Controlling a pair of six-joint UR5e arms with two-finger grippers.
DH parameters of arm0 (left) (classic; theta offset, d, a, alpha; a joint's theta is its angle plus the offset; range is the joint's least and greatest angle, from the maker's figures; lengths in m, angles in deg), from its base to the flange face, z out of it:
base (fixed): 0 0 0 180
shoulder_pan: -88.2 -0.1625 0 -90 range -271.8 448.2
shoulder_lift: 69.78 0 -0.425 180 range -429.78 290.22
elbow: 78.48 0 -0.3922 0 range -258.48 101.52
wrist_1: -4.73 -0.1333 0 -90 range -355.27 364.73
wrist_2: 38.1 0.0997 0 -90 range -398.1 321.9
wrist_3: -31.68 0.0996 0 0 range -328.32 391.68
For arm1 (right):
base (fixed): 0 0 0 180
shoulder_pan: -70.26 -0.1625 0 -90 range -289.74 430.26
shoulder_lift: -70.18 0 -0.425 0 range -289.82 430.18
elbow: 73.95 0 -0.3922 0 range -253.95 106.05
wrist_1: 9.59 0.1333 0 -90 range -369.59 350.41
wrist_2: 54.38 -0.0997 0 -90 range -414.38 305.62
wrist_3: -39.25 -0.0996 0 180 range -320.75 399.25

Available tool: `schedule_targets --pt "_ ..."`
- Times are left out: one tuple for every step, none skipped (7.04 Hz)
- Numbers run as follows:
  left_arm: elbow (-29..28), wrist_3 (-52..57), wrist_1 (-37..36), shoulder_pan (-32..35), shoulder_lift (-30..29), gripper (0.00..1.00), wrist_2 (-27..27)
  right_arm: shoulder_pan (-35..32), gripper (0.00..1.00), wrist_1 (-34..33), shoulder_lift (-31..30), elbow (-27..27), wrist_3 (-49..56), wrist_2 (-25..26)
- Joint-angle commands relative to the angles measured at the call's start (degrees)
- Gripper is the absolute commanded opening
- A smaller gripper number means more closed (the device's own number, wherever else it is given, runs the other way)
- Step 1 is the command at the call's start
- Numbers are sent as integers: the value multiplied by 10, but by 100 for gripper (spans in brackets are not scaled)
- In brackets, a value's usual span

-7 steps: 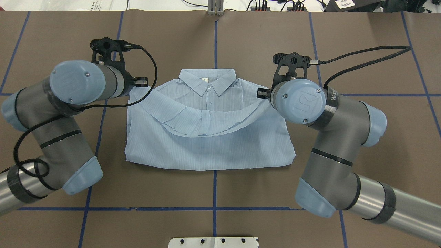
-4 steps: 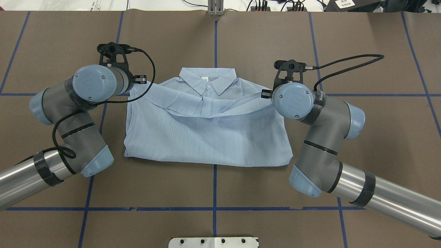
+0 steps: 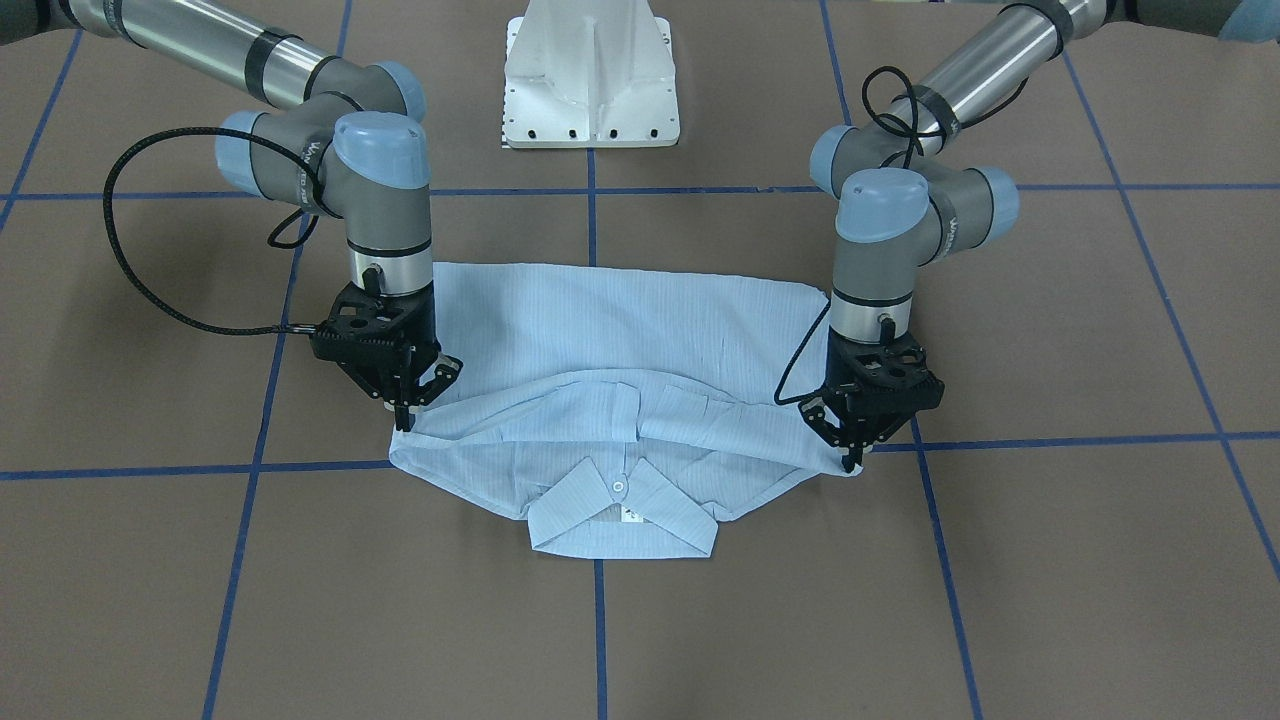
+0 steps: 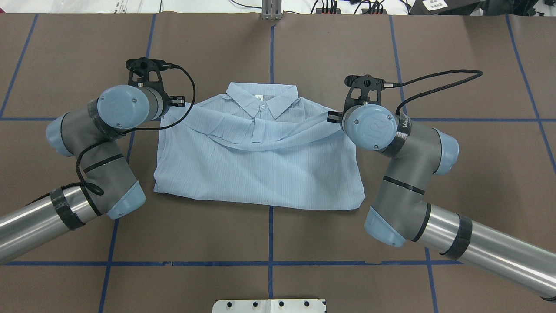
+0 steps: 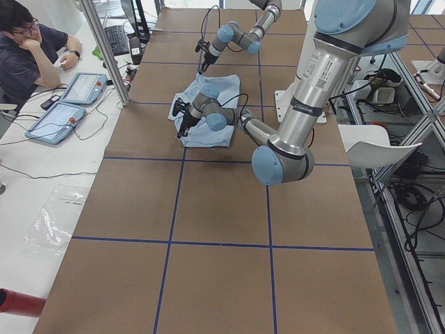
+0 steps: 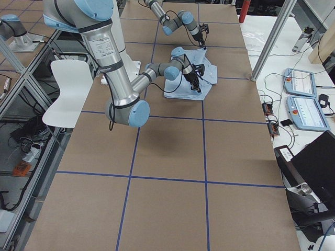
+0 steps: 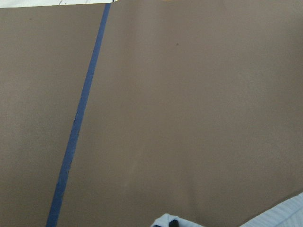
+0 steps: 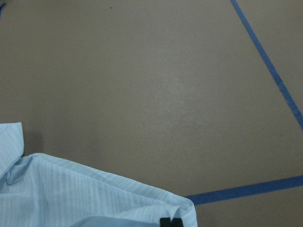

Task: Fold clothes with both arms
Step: 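Release the hem and raise both grippers above the folded shirt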

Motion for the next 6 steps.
schedule_targets --pt "3 21 7 1 2 94 -2 -1 98 0 -4 4 -1 0" --pt "6 58 52 2 9 100 -4 -2 100 0 -2 7 -1 8" --pt "17 71 63 2 17 100 -12 -9 100 -1 -2 14 2 5" --pt "43 106 62 11 17 100 -47 -15 100 -5 -7 36 6 0" --pt "82 110 60 10 49 100 -84 -20 100 -7 -29 64 28 -15" --pt "126 104 62 10 92 100 -92 -30 100 -7 -47 86 56 -42"
